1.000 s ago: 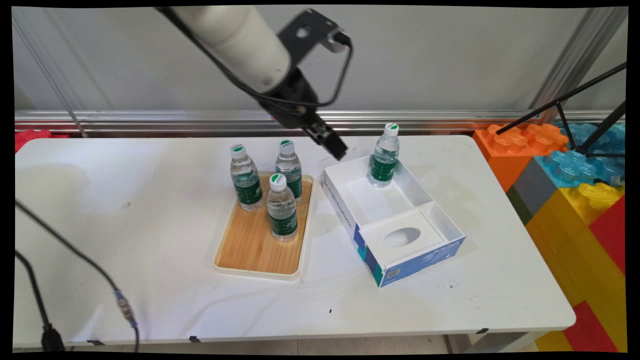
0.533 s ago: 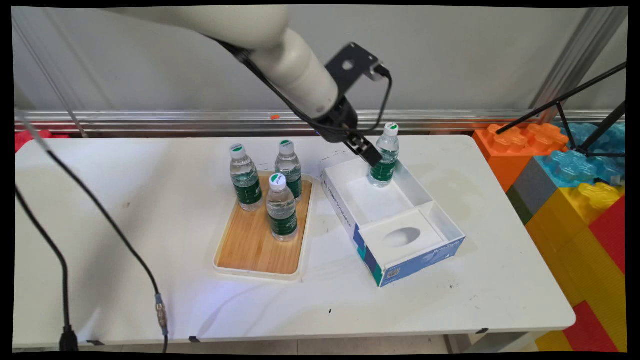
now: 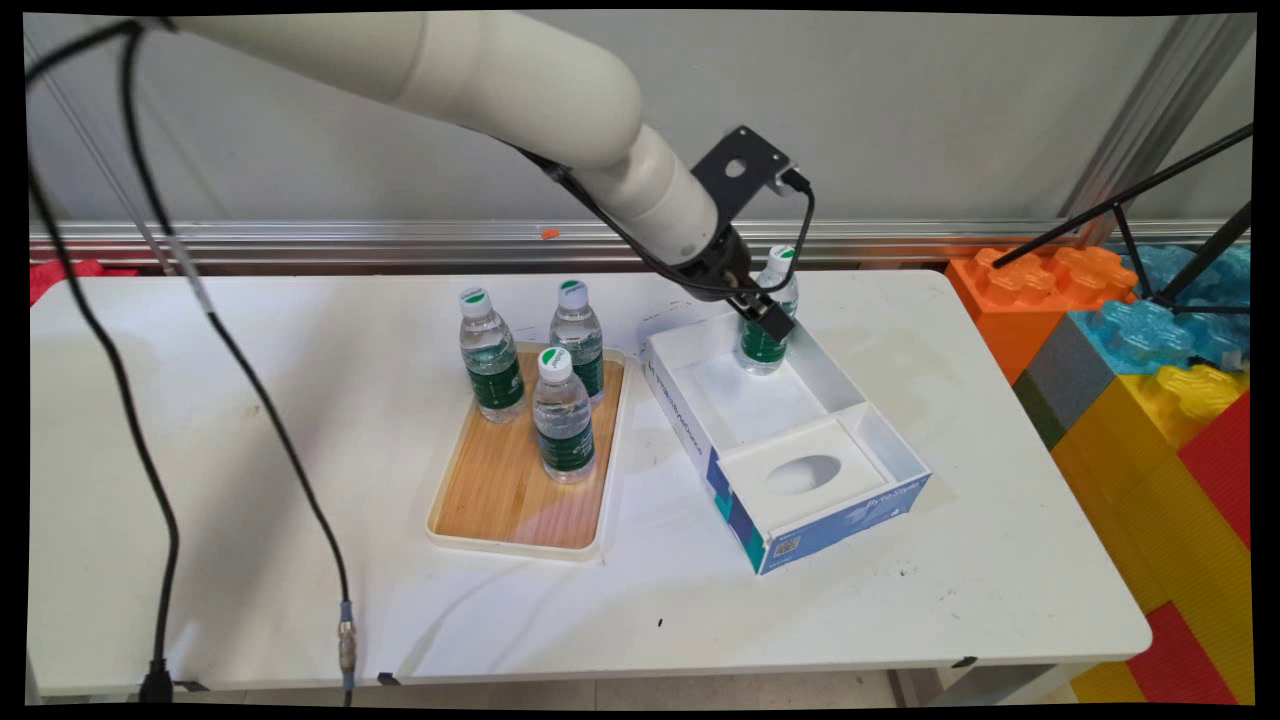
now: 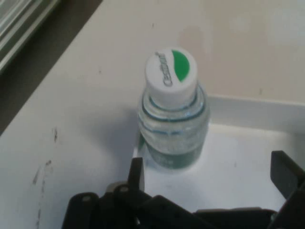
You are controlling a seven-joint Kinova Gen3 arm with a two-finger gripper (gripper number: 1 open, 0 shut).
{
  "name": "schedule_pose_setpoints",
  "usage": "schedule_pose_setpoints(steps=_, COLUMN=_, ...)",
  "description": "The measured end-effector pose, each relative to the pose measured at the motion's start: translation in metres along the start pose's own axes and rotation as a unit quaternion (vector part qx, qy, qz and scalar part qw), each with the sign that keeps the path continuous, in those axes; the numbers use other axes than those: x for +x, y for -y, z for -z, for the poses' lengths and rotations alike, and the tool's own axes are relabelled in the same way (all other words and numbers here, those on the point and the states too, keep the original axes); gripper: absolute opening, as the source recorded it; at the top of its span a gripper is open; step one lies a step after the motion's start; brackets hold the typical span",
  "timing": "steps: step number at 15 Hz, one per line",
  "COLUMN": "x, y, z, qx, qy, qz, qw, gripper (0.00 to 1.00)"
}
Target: Pick up the green bottle from the white box, then place the picked object on the tray
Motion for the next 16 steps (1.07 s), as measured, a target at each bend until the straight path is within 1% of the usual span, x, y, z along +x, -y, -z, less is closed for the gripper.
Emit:
schedule_pose_setpoints(steps=8, x=0.004, y=0.007, z=-0.045, qx=0.006, qy=-0.029, qz=-0.006, qw=0.9995, gripper=1.0)
schedule_pose_setpoints(steps=12, x=0.004, y=0.012, z=-0.054, qx=0.016, qy=-0.038, qz=-0.017, qw=0.999, gripper=1.0)
schedule_pose_setpoints(steps=13, x=0.004, y=0.013, z=-0.055, qx=0.02, qy=-0.041, qz=-0.022, qw=0.9987, gripper=0.0)
schedule_pose_setpoints(steps=16, x=0.006, y=0.015, z=-0.057, qx=0.028, qy=-0.046, qz=-0.034, qw=0.998, gripper=0.0)
